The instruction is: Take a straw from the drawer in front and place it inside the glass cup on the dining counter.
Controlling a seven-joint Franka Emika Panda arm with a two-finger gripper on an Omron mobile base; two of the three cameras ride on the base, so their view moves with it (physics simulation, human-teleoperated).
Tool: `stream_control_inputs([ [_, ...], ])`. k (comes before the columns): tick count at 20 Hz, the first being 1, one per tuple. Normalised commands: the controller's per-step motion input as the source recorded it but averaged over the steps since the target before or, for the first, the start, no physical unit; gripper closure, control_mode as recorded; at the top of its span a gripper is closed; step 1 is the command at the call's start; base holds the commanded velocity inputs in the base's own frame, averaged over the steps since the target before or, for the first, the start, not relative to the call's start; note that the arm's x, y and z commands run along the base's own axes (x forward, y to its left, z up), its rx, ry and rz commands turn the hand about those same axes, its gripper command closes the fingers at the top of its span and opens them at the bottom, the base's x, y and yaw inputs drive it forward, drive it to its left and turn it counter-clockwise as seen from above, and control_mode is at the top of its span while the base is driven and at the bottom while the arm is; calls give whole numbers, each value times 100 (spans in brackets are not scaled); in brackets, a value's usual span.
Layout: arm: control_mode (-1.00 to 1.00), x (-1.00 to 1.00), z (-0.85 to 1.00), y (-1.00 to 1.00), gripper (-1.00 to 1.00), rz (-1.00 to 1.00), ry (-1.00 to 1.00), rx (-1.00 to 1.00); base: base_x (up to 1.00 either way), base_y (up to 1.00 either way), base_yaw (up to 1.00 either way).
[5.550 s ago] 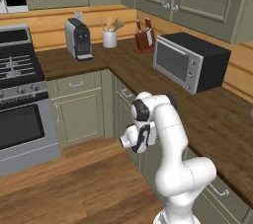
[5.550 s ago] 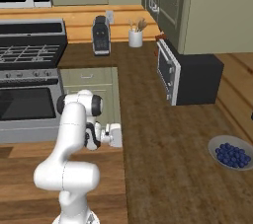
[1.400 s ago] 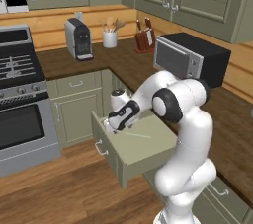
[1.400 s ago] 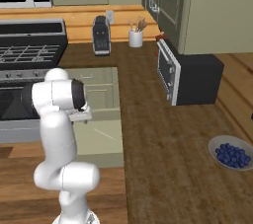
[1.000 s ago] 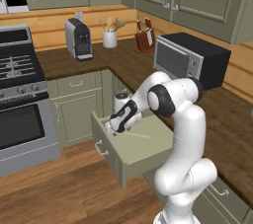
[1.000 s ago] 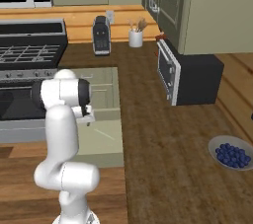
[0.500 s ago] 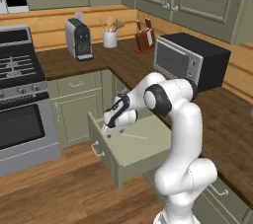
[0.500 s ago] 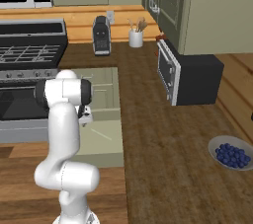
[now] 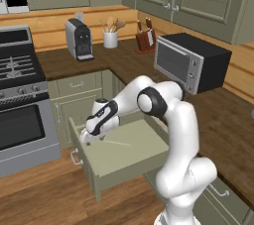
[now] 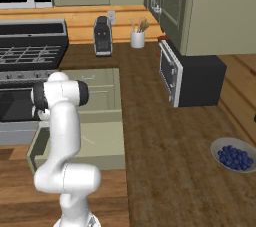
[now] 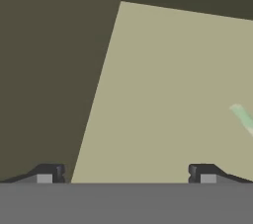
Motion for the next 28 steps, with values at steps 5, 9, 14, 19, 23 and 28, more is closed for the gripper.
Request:
stream_control_inputs([
  [5,-100,-19,25,35,-100,-2,0,-1,0,0,0],
  [9,-100,0,41,-67,-100,-5,0,-5,0,0,0],
  [14,-100,0,12,-89,-100,-1,0,-3,0,0,0],
  [19,-100,0,-24,-49,-100,3,0,0,0,0,0],
  [23,-100,8,-41,-17,-100,11,0,-1,0,0,0],
  [28,-100,21,-38,-7,-100,12,0,-2,0,0,0],
])
